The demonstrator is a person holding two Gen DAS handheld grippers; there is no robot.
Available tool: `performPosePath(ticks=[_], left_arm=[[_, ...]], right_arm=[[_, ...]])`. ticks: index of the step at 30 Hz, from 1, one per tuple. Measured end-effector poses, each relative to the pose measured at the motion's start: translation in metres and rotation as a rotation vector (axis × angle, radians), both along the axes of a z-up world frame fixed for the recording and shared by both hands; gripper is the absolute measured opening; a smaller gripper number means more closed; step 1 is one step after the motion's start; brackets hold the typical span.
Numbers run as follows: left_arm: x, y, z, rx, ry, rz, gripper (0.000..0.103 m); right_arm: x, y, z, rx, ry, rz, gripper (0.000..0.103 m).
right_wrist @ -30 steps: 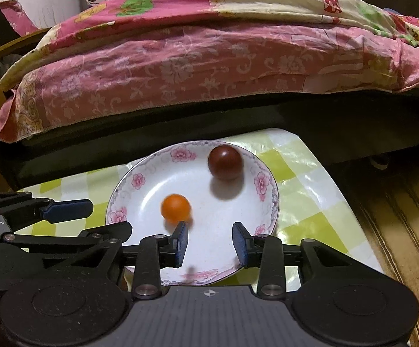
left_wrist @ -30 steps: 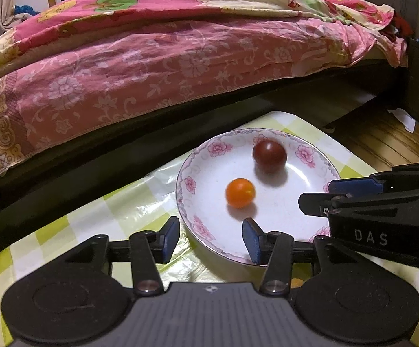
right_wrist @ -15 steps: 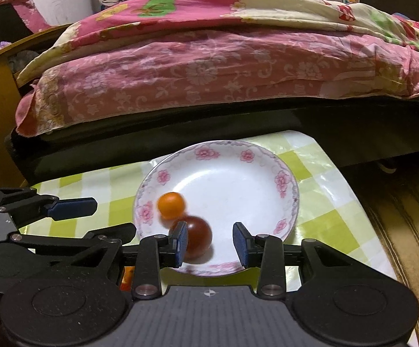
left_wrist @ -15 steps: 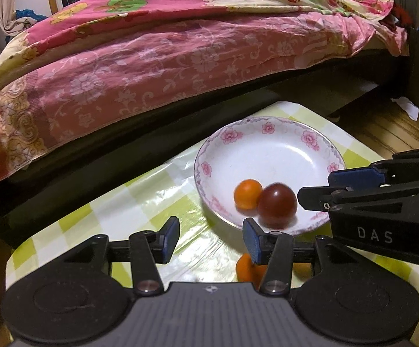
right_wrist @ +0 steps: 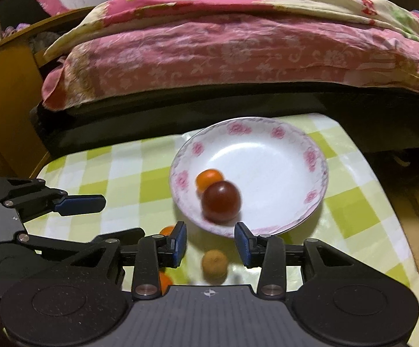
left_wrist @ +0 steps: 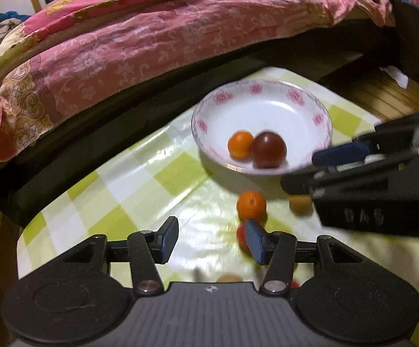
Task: Organize fruits
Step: 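Withdraw left tool from the bowl while right tool grasps a red tomato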
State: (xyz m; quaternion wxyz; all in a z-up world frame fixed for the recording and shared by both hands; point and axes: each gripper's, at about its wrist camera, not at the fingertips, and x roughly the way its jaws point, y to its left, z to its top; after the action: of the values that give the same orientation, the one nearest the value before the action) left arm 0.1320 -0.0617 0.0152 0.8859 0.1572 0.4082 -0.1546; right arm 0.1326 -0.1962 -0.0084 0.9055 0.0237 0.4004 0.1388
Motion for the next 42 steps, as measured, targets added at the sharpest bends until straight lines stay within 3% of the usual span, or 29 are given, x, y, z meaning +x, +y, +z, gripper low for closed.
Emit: performPosePath(ticks=[5,11,20,35,42], left_arm=[[-0.015,0.024,-0.001,-0.023,0.016,-0.006,0.058],[-0.026,0.048,-0.008,-0.055,0.056,-0.026,0.058],[-0.03,0.061,-0.008,-0.092,0.069,-0.061,0.058],[-0.029,0.066,-0.01,-0.094,0.081,-0.058,0.059],[-0.029,0.068,-0.011,-0.092,0.085,-0.057,0.059]], right_arm=[[-0.013,0.003,0.001,-0.01,-0.002,0.038,0.036],[-0.031,0.006,-0.009,-0.005,0.064,0.101,0.036],[-0.046,0.03,-0.023,0.011,0.134,0.239,0.037],[-0.042,0.057,-0.033,0.029,0.18,0.306,0.037],[-0.041,0.066,-0.034,0.023,0.182,0.334,0.026]])
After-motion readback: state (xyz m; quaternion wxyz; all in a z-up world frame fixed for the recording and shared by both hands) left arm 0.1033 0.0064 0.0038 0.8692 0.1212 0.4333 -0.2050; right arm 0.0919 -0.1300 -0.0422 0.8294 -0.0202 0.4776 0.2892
